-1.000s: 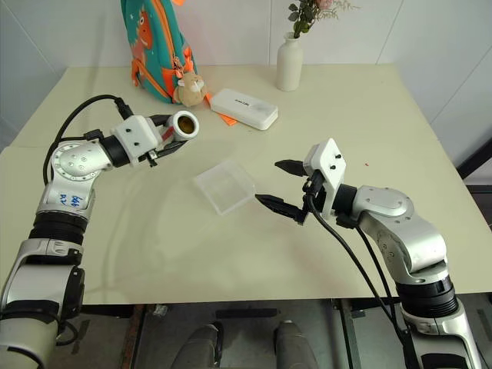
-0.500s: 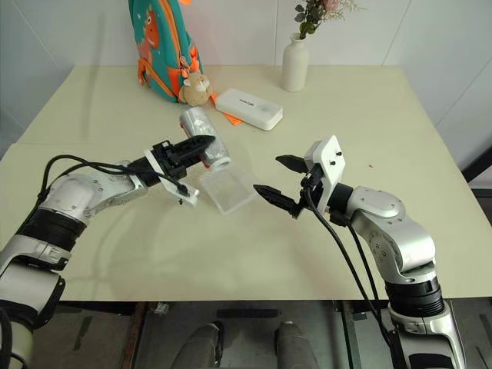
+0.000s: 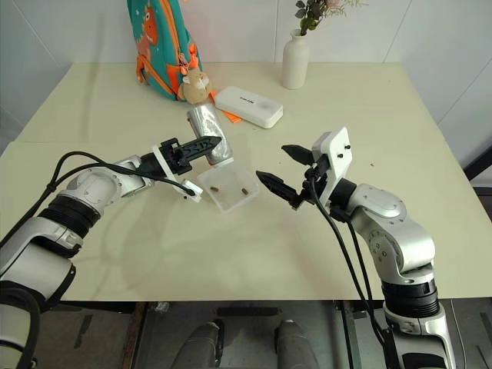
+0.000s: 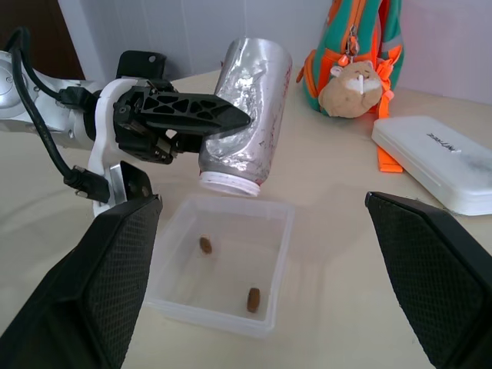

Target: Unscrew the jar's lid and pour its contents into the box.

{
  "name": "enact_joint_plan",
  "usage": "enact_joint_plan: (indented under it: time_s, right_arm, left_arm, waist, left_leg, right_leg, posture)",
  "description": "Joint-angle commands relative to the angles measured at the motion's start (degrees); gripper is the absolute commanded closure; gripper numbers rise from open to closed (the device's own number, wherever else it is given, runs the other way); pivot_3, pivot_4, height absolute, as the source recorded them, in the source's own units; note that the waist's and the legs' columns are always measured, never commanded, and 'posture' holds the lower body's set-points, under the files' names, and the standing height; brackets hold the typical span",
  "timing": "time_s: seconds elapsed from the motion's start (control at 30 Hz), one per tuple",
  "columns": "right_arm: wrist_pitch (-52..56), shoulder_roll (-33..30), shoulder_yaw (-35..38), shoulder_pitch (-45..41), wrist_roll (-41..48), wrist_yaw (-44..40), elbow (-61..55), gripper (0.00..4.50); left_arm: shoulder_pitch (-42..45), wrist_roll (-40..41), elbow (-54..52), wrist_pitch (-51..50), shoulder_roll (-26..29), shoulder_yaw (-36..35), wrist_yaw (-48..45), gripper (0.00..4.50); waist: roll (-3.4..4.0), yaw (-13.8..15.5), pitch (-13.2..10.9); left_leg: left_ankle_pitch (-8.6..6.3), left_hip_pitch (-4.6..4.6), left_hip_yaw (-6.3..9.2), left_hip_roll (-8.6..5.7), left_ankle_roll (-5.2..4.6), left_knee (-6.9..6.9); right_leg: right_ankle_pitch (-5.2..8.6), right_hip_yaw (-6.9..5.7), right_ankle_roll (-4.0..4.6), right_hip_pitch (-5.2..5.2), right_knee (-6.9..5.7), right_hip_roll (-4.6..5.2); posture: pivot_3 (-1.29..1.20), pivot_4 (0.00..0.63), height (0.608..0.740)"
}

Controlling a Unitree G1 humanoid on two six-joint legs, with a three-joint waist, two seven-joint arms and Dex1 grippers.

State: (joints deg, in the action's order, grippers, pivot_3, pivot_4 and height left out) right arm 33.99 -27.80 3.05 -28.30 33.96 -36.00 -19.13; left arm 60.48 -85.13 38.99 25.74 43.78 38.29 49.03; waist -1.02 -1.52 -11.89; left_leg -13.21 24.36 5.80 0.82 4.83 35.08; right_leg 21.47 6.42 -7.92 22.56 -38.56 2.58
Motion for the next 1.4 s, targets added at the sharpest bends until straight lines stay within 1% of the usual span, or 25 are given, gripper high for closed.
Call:
enact_joint_plan:
  time_s: [0.03,0.07,0.17,0.23,0.27,0.3,0.33,0.37,0.4,0.43,0.47,0.53,0.57,0.67,0.77,0.9,1.0,1.2,1.27,1.3,1.4]
  right_arm:
    - [-0.4,0.2,1.8,0.2,1.2,0.6,-2.8,0.04]
    - [-0.4,0.2,1.8,0.3,1.2,0.6,-2.8,0.04]
    - [-0.3,0.1,1.7,0.8,1.5,0.5,-3.0,0.04]
    - [-0.1,-0.1,1.7,1.1,1.7,0.3,-3.1,0.04]
    - [0.0,-0.2,1.7,1.1,1.9,0.1,-3.0,0.04]
    - [0.1,-0.4,1.6,1.1,2.0,-0.1,-3.0,0.04]
    - [0.2,-0.7,1.6,1.1,2.0,-0.4,-2.9,0.04]
    - [0.2,-1.0,1.5,1.1,2.1,-0.6,-2.8,0.04]
    - [0.3,-1.2,1.5,1.0,2.1,-0.9,-2.7,0.04]
    - [0.3,-1.5,1.4,0.8,2.0,-1.2,-2.5,0.04]
    - [0.3,-1.8,1.3,0.7,1.9,-1.5,-2.3,0.04]
    - [0.2,-2.6,1.1,0.4,1.5,-2.3,-1.8,0.04]
    - [0.2,-2.9,1.0,0.3,1.4,-2.6,-1.6,0.04]
    - [0.1,-3.7,1.0,0.0,1.2,-3.2,-1.3,0.04]
    - [0.1,-4.3,1.0,0.0,1.0,-3.5,-1.3,0.04]
    - [0.2,-4.9,0.8,0.4,0.6,-4.1,-1.7,0.04]
    - [0.4,-5.0,0.7,0.4,0.5,-4.3,-2.0,0.04]
    - [0.7,-4.9,0.5,0.2,0.5,-4.7,-2.2,0.04]
    - [0.7,-4.9,0.5,0.2,0.5,-4.8,-2.1,0.0]
    - [0.7,-4.8,0.5,0.1,0.5,-4.8,-2.1,0.0]
    - [0.8,-4.6,0.6,-0.1,0.8,-4.8,-2.0,0.0]
  left_arm:
    - [2.1,6.0,0.6,3.0,1.8,-2.6,-1.4,2.61]
    - [2.1,7.3,0.7,3.8,2.2,-3.1,-1.9,2.61]
    - [1.9,15.0,0.7,8.9,3.5,-6.5,-5.5,2.61]
    - [1.7,28.6,3.7,15.2,3.3,-11.7,-14.9,2.61]
    - [1.4,36.7,6.4,17.6,2.2,-14.1,-22.7,2.61]
    - [0.7,45.5,8.5,17.8,0.6,-17.3,-31.1,2.61]
    - [-0.3,56.0,9.9,14.7,-1.8,-21.6,-41.6,2.61]
    - [-1.2,65.2,10.8,9.2,-4.5,-25.8,-52.1,2.61]
    - [-1.8,72.4,11.0,3.7,-6.6,-29.6,-59.8,2.61]
    - [-1.9,80.6,11.0,-5.8,-9.2,-35.1,-66.8,2.61]
    - [-1.8,86.3,11.3,-14.3,-10.8,-39.2,-71.4,2.61]
    - [-1.6,94.1,12.4,-25.9,-12.2,-46.2,-74.4,2.61]
    - [-1.7,95.7,13.0,-29.4,-12.2,-48.2,-74.3,2.61]
    - [-2.6,97.5,15.7,-31.1,-10.7,-52.1,-73.7,2.61]
    - [-3.7,98.9,19.7,-27.9,-9.0,-56.2,-71.9,2.61]
    - [-5.2,98.5,23.6,-22.2,-6.9,-57.5,-73.2,2.61]
    - [-6.0,99.3,26.5,-20.3,-6.2,-58.9,-74.7,2.61]
    - [-9.3,98.1,28.6,-16.0,-4.9,-58.8,-76.9,2.61]
    - [-10.1,98.6,29.1,-15.4,-4.6,-59.6,-76.2,1.88]
    - [-10.5,98.4,29.1,-15.0,-4.4,-59.5,-76.0,1.64]
    - [-11.1,99.0,28.9,-14.9,-4.0,-60.2,-75.6,0.74]
  waist:
    - [0.0,-0.1,0.0]
    - [0.0,-0.1,0.0]
    - [0.0,-0.1,0.0]
    - [0.0,-0.1,0.0]
    - [0.0,-0.1,0.0]
    - [0.0,0.0,0.0]
    - [0.0,0.0,0.0]
    - [0.0,-0.1,0.0]
    - [0.0,0.0,0.0]
    - [0.0,0.0,0.0]
    - [0.0,-0.1,0.0]
    - [-0.01,-0.6,0.0]
    - [-0.01,-1.1,0.0]
    - [-0.02,-2.1,0.0]
    - [-0.02,-2.6,0.0]
    - [-0.02,-2.8,0.0]
    - [-0.03,-2.4,0.0]
    - [-0.04,-1.9,0.0]
    - [-0.04,-1.9,0.0]
    - [-0.04,-1.9,0.0]
    - [-0.05,-1.7,0.0]
  left_leg:
    - [0.02,0.0,0.0,0.0,0.0,0.0]
    - [0.05,-0.01,0.0,0.0,-0.01,0.01]
    - [0.16,-0.04,0.0,-0.01,0.01,0.02]
    - [0.21,-0.08,0.01,-0.01,0.02,0.02]
    - [0.26,-0.11,0.01,-0.02,0.07,0.02]
    - [0.31,-0.11,0.01,-0.02,0.09,0.02]
    - [0.34,-0.16,0.01,-0.04,0.09,0.03]
    - [0.38,-0.16,0.03,-0.05,0.09,0.03]
    - [0.41,-0.18,0.02,-0.06,0.08,0.03]
    - [0.46,-0.19,0.03,-0.07,0.05,0.03]
    - [0.49,-0.19,0.05,-0.06,0.02,0.04]
    - [0.53,-0.19,0.1,-0.06,-0.03,0.06]
    - [0.53,-0.2,0.11,-0.05,-0.03,0.07]
    - [0.53,-0.21,0.19,-0.03,-0.03,0.06]
    - [0.54,-0.21,0.21,-0.02,-0.02,0.06]
    - [0.57,-0.23,0.21,-0.04,0.03,0.09]
    - [0.61,-0.23,0.24,-0.06,0.08,0.11]
    - [0.65,-0.29,0.25,-0.05,0.11,0.13]
    - [0.65,-0.3,0.24,-0.04,0.11,0.13]
    - [0.65,-0.31,0.25,-0.04,0.11,0.13]
    - [0.65,-0.31,0.25,-0.04,0.1,0.13]
  right_leg:
    - [0.0,0.0,0.0,0.01,0.02,0.0]
    - [0.0,0.0,0.0,0.02,0.0,0.0]
    - [0.0,0.0,0.0,0.02,-0.15,-0.01]
    - [0.0,0.0,0.0,0.03,-0.26,-0.01]
    - [0.0,-0.01,0.0,0.03,-0.31,0.0]
    - [0.0,-0.02,0.0,0.02,-0.33,-0.01]
    - [0.0,-0.03,0.01,-0.01,-0.37,0.01]
    - [-0.01,-0.04,0.02,-0.01,-0.4,0.01]
    - [-0.02,-0.05,0.04,-0.04,-0.43,0.01]
    - [-0.02,-0.07,0.04,-0.08,-0.45,0.01]
    - [-0.04,-0.09,0.06,-0.09,-0.46,0.0]
    - [-0.05,-0.1,0.06,-0.09,-0.53,-0.02]
    - [-0.05,-0.09,0.06,-0.06,-0.55,-0.03]
    - [-0.05,-0.11,0.06,-0.02,-0.59,-0.05]
    - [-0.05,-0.12,0.06,-0.01,-0.63,-0.05]
    - [-0.05,-0.12,0.06,-0.02,-0.68,-0.02]
    - [-0.05,-0.13,0.06,-0.02,-0.76,-0.02]
    - [-0.05,-0.13,0.06,-0.02,-0.86,-0.03]
    - [-0.05,-0.12,0.06,-0.02,-0.87,-0.03]
    - [-0.05,-0.12,0.06,-0.02,-0.88,-0.03]
    - [-0.05,-0.13,0.06,-0.02,-0.9,-0.04]
  posture:
    - [0.0,0.15,0.74]
    - [0.0,0.15,0.74]
    - [0.0,0.15,0.74]
    - [0.0,0.15,0.74]
    - [0.0,0.15,0.74]
    - [0.0,0.15,0.74]
    - [0.0,0.15,0.74]
    - [0.0,0.15,0.74]
    - [0.0,0.15,0.74]
    - [0.0,0.15,0.74]
    - [0.0,0.15,0.74]
    - [0.0,0.15,0.74]
    - [0.0,0.15,0.74]
    - [0.0,0.15,0.74]
    - [0.0,0.15,0.74]
    - [0.0,0.15,0.74]
    - [0.0,0.15,0.74]
    - [0.0,0.15,0.74]
    - [0.0,0.15,0.74]
    - [0.0,0.15,0.74]
    - [0.0,0.15,0.74]
